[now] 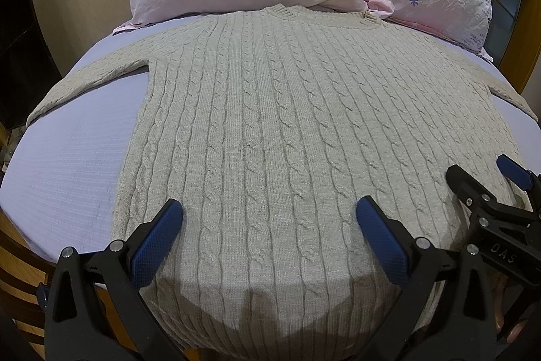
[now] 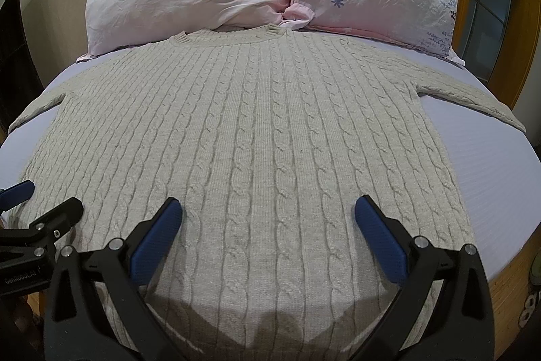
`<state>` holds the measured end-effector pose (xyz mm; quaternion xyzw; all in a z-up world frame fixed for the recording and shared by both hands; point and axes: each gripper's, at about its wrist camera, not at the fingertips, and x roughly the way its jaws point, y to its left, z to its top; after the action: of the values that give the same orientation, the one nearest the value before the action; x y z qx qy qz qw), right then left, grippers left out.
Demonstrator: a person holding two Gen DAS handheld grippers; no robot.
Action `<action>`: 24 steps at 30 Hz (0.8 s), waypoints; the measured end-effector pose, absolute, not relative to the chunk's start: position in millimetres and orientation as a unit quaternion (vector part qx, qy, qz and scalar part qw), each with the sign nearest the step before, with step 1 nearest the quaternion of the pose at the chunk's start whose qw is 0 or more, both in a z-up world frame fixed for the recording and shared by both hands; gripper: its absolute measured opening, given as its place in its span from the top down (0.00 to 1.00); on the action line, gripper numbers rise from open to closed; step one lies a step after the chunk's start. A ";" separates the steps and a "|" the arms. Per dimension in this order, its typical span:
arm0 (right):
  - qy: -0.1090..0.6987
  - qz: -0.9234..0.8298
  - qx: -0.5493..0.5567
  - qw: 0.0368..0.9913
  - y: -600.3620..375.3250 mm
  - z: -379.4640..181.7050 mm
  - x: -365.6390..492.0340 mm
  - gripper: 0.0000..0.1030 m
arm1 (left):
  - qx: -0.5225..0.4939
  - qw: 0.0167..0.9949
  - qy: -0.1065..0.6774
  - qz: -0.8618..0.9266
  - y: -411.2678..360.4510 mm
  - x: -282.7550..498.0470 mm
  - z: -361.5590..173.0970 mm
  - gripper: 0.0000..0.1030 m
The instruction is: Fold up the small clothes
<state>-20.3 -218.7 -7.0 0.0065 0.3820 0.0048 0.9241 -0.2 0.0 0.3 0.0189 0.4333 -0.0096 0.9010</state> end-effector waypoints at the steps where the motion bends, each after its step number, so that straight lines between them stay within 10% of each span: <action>1: 0.382 0.005 0.007 0.924 -218.6 -7.0 -20.3 0.02 | 0.019 0.901 0.433 -0.010 0.0 -0.3 0.3 0.01; 24: 0.379 0.005 0.007 0.925 -220.5 -5.8 -20.9 0.02 | 0.019 0.901 0.432 -0.010 0.0 -0.3 0.4 0.01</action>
<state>-20.9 -220.5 -5.8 0.0066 0.3790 0.0046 0.9254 -0.3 0.0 0.4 0.0190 0.4324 -0.0096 0.9014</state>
